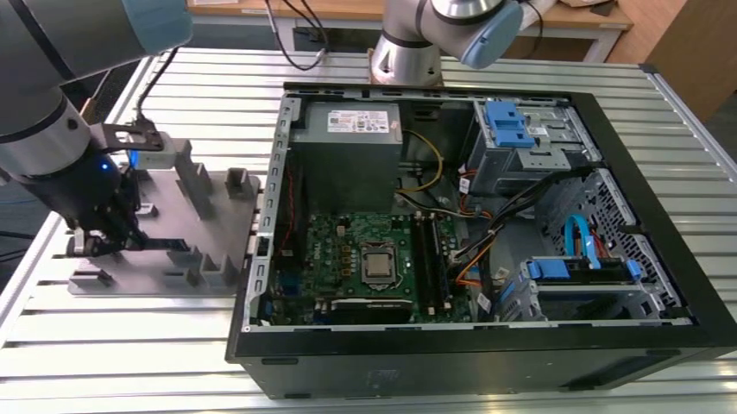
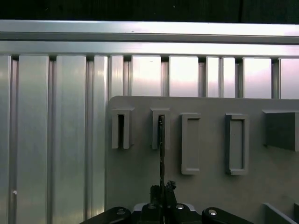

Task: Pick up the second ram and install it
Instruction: 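Pick up the second ram and move it above second insertion slot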

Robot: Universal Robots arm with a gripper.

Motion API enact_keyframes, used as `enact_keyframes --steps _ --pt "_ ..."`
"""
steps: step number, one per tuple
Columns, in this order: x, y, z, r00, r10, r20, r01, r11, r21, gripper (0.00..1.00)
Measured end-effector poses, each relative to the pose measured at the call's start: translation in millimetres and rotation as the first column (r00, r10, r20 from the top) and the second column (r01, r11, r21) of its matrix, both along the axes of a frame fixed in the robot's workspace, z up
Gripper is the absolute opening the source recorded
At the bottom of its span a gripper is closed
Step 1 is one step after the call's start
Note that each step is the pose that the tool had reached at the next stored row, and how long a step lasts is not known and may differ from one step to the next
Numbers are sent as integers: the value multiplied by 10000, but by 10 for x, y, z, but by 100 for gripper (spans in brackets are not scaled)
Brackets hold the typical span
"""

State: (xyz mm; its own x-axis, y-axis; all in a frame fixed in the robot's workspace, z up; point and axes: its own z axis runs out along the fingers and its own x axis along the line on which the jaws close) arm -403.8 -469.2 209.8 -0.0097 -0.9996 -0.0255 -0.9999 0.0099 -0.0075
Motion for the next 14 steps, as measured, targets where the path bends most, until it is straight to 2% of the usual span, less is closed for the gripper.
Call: enact_keyframes --steps 14 --pt "0 0 218 10000 0 -1 0 10000 1 14"
